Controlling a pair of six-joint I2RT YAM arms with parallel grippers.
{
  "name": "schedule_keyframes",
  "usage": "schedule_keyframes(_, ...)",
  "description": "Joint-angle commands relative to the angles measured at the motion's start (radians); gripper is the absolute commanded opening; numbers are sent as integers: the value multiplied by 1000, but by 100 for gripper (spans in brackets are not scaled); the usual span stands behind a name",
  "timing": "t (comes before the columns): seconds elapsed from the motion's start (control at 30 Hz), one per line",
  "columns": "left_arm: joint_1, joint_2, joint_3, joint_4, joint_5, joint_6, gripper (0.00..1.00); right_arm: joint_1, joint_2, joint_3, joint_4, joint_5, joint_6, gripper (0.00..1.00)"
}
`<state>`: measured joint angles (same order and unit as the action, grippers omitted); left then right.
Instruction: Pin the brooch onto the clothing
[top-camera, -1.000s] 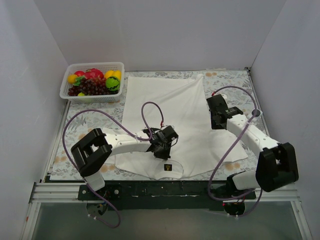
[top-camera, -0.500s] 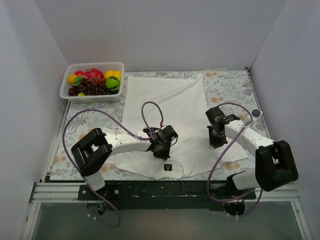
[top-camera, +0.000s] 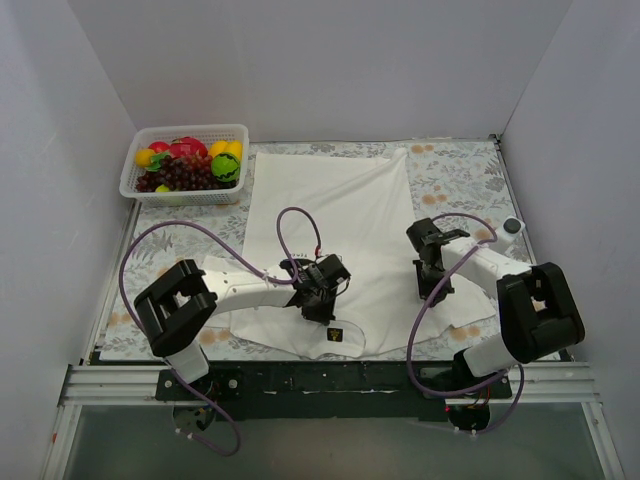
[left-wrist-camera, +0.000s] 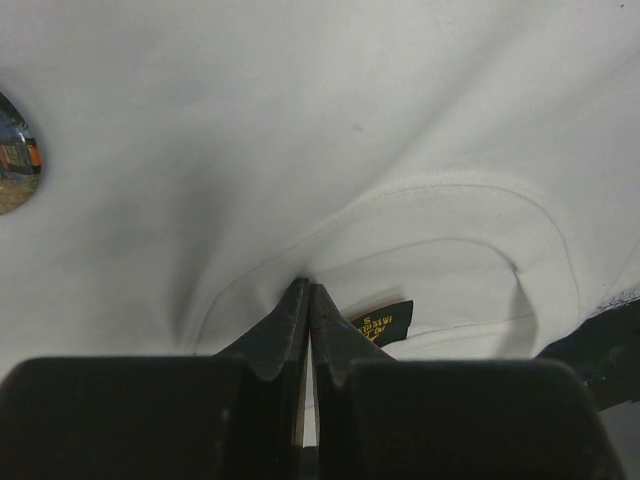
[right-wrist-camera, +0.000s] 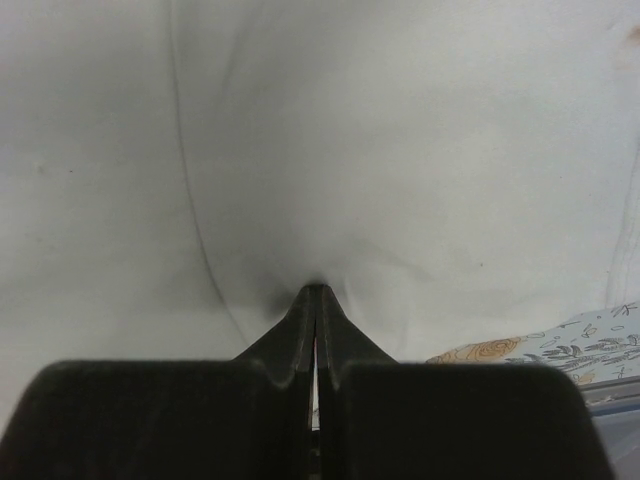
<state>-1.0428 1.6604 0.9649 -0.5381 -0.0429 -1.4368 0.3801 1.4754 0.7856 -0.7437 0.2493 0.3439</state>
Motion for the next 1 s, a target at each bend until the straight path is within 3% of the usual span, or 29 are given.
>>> schedule_keyframes(0.0,1,-18,-6,-45,1,19,0,-4,22,23,6,36,15,1)
schedule_keyframes(0.23,1,-42,63,-22,2,65,3,-4,-78,176,-49,39,-17,1)
schedule_keyframes(0.47,0,-106,173,38,-72,122,21,-3,-167,207,50,-129,-69,5)
schedule_keyframes(0.57,1,-152,192,70,-130,147,31,-1,-225,199,121,-174,-94,8)
schedule_keyframes(0.73,1,-243,181,138,-215,187,61,-3,-341,218,219,-193,-132,19)
schedule_keyframes(0.87,1,-338,103,245,-298,213,96,-3,-452,182,328,-197,-160,37)
schedule_keyframes(0.97,1,-413,32,323,-325,251,98,-1,-532,143,407,-215,-174,53)
